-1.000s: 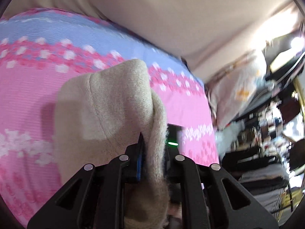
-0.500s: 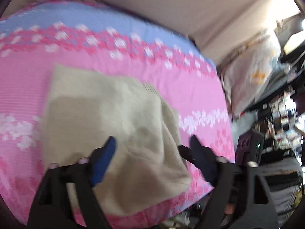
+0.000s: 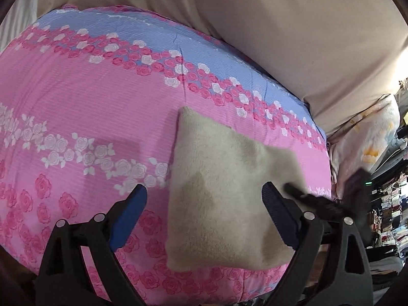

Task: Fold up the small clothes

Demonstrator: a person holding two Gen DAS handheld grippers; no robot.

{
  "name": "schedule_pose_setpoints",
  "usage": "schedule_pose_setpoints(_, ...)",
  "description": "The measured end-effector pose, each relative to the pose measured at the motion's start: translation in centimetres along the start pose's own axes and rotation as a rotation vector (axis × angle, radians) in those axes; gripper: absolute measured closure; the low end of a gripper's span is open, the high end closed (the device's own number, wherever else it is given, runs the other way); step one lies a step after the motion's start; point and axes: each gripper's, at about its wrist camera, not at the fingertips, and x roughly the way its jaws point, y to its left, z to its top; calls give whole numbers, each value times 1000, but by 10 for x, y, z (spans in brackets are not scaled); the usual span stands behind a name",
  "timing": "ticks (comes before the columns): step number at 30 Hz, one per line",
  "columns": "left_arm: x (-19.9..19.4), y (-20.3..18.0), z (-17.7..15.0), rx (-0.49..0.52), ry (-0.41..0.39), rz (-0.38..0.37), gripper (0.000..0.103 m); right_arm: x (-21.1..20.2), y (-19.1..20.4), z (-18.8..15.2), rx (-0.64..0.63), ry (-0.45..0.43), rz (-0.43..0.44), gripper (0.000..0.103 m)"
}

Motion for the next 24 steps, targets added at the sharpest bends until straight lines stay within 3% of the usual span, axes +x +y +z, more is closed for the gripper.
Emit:
schedule_pose_setpoints(2, -5, -2, -1, 10, -7, -10, 14, -24, -4, 2, -20, -37, -24, 89)
schedule_pose_setpoints(3, -4, -4, -2, 20, -3, -13, 13, -30, -14, 1, -33, -43, -80, 89)
schedule_pose_setpoints(5, 4, -6, -8, 26, 38, -25, 13, -13, -51, -6, -58, 23, -189, 85)
schedule_pose_setpoints(7, 17, -6, -16, 18, 114, -53, 13, 10, -92, -18, 15, 108, -257, 82)
schedule_pose_setpoints(8, 24, -6, -20, 16, 158, -65, 13, 12, -105, -24, 65, 119, -229, 81)
schedule_pose_setpoints(10, 33, -8, -31, 18, 258, -100, 13, -3, -104, -30, 107, 51, -147, 77)
schedule_pose_setpoints(12, 36, -4, -40, -10, 323, -139, 12, -20, -98, -34, 119, 11, -112, 64)
schedule_pose_setpoints(14, 43, 5, -47, -87, 389, -173, 12, -32, -91, -40, 115, 11, -103, 54)
schedule_pose_setpoints(16, 55, 19, -60, -207, 481, -212, 12, -38, -85, -48, 102, 29, -106, 51)
schedule_pose_setpoints(21, 75, 31, -87, -418, 551, -318, 13, -32, -88, -72, 113, 65, -104, 48)
schedule_pose_setpoints(23, 86, 32, -93, -482, 549, -345, 20, -24, -92, -73, 114, 70, -113, 52)
schedule_pose_setpoints(24, 88, 32, -95, -487, 542, -340, 45, -19, -92, -69, 110, 69, -115, 67)
